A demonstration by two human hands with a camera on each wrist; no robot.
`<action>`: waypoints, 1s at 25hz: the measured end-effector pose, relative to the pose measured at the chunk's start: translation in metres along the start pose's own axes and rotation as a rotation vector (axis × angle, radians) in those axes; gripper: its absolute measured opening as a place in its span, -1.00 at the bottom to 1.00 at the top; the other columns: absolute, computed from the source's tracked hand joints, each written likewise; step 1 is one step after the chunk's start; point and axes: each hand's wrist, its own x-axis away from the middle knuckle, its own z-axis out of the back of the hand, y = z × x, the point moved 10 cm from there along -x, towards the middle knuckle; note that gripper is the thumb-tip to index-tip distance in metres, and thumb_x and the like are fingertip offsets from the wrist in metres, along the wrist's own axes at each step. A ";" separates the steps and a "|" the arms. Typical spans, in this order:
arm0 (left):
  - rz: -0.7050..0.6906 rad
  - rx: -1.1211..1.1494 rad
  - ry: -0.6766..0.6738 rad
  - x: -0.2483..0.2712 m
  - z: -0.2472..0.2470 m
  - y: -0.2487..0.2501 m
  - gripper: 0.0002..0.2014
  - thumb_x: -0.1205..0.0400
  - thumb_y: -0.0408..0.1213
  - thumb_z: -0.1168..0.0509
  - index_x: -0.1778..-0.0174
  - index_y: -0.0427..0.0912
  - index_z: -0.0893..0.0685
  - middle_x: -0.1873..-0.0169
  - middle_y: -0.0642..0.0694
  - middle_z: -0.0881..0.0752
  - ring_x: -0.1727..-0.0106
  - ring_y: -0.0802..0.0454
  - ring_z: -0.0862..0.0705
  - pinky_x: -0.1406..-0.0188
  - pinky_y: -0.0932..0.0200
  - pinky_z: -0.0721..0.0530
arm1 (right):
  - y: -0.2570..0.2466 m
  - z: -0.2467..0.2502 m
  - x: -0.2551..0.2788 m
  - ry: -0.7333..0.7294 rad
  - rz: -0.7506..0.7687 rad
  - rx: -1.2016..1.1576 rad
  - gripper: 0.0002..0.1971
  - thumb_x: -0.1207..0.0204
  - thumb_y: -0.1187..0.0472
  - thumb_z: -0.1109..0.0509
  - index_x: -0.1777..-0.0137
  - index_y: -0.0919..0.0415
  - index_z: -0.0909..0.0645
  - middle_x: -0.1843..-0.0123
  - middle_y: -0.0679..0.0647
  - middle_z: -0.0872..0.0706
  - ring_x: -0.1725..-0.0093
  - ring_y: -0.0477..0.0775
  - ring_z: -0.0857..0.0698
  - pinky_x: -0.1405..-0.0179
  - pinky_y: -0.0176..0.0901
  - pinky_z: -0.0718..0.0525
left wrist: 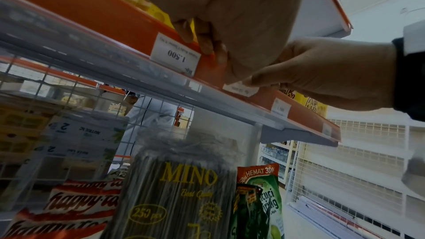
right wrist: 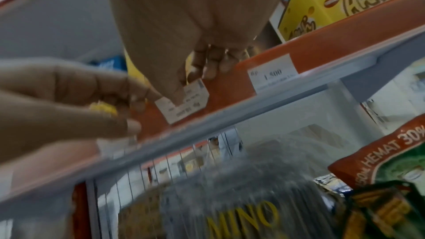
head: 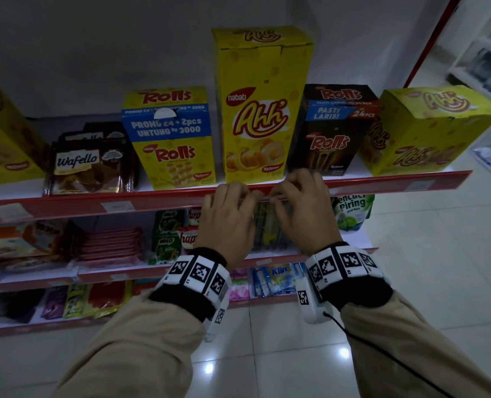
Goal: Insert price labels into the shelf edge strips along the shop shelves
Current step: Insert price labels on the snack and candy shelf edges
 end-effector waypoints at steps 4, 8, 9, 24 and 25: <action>0.049 0.156 0.048 -0.010 0.010 -0.009 -0.75 -0.61 -0.27 -0.26 -0.21 -0.15 -0.61 0.03 -0.13 -0.59 -0.06 -0.17 -0.53 0.02 -0.04 -0.46 | 0.016 0.012 -0.006 0.056 -0.145 -0.379 -0.94 -0.51 0.29 -0.43 0.06 0.15 -0.67 0.08 0.00 -0.71 -0.04 0.07 -0.61 0.02 -0.13 -0.55; 0.096 0.278 0.077 -0.011 0.011 -0.015 -0.73 -0.71 -0.15 -0.16 -0.22 -0.17 -0.62 0.01 -0.10 -0.64 -0.08 -0.13 -0.55 -0.05 -0.02 -0.48 | 0.031 0.005 0.003 0.164 -0.449 -0.897 -0.84 -0.50 0.33 -0.48 0.00 0.11 -0.62 0.10 -0.08 -0.75 0.09 -0.15 -0.74 0.09 -0.35 -0.68; 0.102 0.292 0.083 -0.010 0.011 -0.016 -0.70 -0.72 -0.11 -0.13 -0.23 -0.17 -0.62 0.00 -0.10 -0.65 -0.08 -0.12 -0.55 -0.04 -0.01 -0.47 | 0.031 -0.002 0.006 0.155 -0.505 -1.017 -0.82 -0.49 0.35 -0.48 -0.02 0.13 -0.61 0.08 0.00 -0.77 0.07 -0.08 -0.76 0.07 -0.30 -0.71; 0.090 0.286 0.020 -0.010 0.008 -0.020 -0.83 -0.70 -0.14 -0.21 0.01 -0.18 -0.60 0.06 -0.10 -0.57 -0.02 -0.14 -0.49 0.07 0.00 -0.39 | 0.002 0.006 -0.004 0.004 -0.296 -0.778 -0.84 -0.54 0.26 -0.45 -0.10 0.22 -0.69 0.11 0.00 -0.74 0.12 -0.15 -0.69 0.13 -0.33 -0.63; 0.079 0.283 0.010 -0.010 0.008 -0.020 -0.82 -0.69 -0.15 -0.21 -0.02 -0.18 -0.61 0.05 -0.11 -0.58 -0.04 -0.15 -0.50 0.05 -0.01 -0.39 | 0.003 0.006 -0.007 -0.026 -0.288 -0.755 -0.87 -0.54 0.29 -0.44 -0.06 0.24 -0.70 0.11 0.02 -0.76 0.12 -0.12 -0.71 0.13 -0.28 -0.65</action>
